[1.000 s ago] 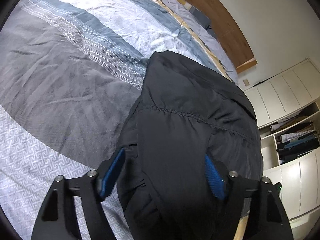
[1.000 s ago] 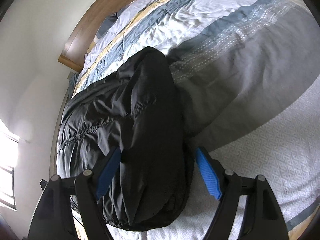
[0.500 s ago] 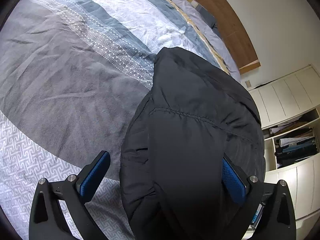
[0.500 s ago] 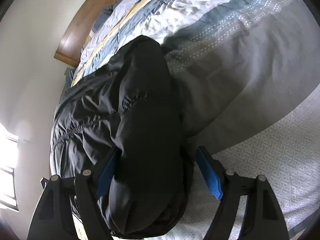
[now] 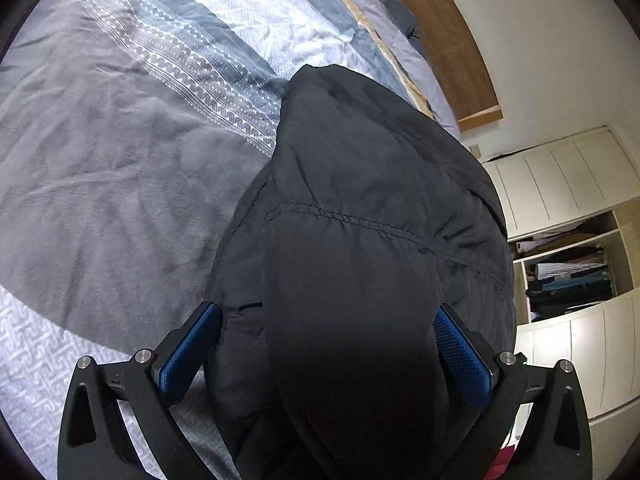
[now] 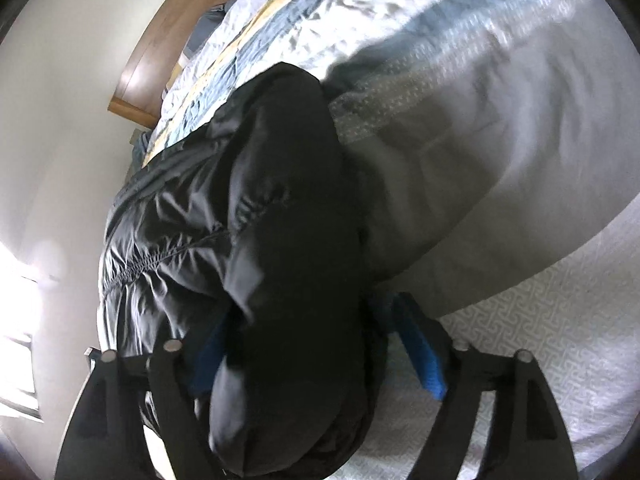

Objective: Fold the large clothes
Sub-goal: 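Lift the bundle edge with both tools and fold it over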

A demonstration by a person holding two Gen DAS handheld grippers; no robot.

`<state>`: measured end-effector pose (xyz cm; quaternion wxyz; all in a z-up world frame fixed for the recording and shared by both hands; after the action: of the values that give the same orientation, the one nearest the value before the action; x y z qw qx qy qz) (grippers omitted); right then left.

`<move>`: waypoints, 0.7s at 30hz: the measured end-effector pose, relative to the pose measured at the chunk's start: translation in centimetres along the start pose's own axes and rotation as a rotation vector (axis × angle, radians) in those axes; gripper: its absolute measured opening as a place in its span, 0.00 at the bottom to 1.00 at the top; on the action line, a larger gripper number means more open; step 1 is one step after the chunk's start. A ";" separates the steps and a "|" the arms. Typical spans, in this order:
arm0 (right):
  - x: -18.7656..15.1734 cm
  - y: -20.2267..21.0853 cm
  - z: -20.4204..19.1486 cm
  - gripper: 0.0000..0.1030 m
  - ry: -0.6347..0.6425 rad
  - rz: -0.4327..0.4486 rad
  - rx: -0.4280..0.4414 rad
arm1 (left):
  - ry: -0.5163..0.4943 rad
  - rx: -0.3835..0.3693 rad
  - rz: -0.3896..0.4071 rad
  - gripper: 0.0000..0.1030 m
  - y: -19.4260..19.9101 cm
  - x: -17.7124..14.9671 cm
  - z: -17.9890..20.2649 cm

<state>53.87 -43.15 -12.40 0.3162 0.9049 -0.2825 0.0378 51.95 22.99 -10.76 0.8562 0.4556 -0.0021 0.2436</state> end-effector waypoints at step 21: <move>-0.6 -9.8 -0.1 1.00 -0.021 -0.145 0.255 | 0.016 -0.211 -0.142 0.99 -5.0 -0.1 2.2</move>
<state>58.63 -36.58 -17.89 0.1975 0.9561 -0.2125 0.0410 54.40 18.89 -13.41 0.9144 0.3602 0.0115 0.1842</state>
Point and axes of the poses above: each gripper's, at about its wrist camera, not at the fingertips, and y roughly against the way its jaws point, z to its right, x to its top, the point moved 4 cm from there along -y, roughly the way its jaws point, and after that the axes turned 14 degrees about x, right-handed, at the moved point
